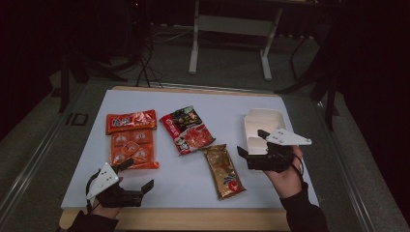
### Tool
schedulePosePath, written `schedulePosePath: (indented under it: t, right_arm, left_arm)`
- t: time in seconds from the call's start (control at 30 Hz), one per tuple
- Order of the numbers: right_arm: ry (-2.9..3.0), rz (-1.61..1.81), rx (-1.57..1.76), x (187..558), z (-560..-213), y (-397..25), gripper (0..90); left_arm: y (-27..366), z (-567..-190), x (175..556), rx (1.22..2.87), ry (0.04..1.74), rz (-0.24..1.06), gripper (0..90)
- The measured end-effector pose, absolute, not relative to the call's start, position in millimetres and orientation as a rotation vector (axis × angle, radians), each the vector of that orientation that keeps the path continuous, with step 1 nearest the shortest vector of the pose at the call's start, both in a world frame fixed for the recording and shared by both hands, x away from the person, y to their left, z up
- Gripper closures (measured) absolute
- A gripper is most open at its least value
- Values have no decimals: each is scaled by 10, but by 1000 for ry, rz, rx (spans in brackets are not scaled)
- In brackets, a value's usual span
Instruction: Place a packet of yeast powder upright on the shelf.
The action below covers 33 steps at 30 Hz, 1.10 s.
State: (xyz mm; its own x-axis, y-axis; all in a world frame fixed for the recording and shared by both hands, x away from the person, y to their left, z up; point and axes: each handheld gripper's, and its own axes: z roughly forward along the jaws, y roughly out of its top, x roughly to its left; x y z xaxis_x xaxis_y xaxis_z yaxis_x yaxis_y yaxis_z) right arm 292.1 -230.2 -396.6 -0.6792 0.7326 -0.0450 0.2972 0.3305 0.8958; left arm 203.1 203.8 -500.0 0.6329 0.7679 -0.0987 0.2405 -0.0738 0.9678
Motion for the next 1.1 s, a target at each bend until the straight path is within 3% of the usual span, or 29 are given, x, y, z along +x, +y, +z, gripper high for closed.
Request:
schedulePosePath:
  t: [1.1]
  right_arm:
    - [2362, 969, 1139, 3641, -4776, -1620, 199]
  left_arm:
    - [2033, -5020, 2050, 1651, 846, 512, 8]
